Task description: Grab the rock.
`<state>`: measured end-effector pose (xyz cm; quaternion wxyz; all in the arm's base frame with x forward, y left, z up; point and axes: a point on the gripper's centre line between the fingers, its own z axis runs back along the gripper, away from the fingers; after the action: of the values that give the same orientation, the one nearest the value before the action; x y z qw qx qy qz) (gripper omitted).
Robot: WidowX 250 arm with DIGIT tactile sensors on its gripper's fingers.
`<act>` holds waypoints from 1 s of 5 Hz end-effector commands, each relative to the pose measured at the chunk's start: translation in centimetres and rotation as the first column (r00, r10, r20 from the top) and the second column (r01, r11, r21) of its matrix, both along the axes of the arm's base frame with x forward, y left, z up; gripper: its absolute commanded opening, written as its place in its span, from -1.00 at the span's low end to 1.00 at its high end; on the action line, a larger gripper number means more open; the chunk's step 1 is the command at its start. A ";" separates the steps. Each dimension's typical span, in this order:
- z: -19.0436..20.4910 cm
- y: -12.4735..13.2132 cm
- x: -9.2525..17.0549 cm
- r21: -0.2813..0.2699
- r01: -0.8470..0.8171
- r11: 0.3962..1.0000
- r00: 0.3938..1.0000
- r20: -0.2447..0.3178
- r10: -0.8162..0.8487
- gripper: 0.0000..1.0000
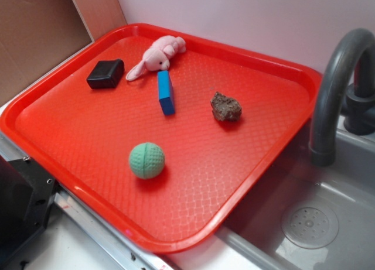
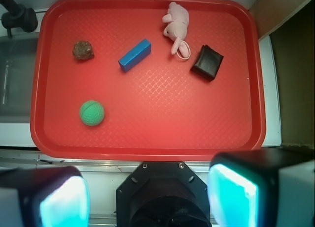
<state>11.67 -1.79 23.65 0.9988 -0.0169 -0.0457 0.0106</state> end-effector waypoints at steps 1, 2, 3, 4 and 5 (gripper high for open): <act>0.0 0.0 0.0 0.000 0.000 1.000 1.000 0.000 0.000 1.00; -0.6 -0.3 0.8 0.021 -0.247 0.969 0.968 -0.037 0.247 1.00; -1.0 -1.1 1.4 -0.009 -0.479 0.878 0.878 -0.012 0.478 1.00; -1.9 -2.9 3.5 -0.023 -0.618 0.786 0.786 -0.024 0.618 1.00; -3.5 -4.4 6.6 -0.071 -0.738 0.671 0.673 -0.024 0.739 1.00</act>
<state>17.79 -6.16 18.93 0.9094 -0.0188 -0.0343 0.4141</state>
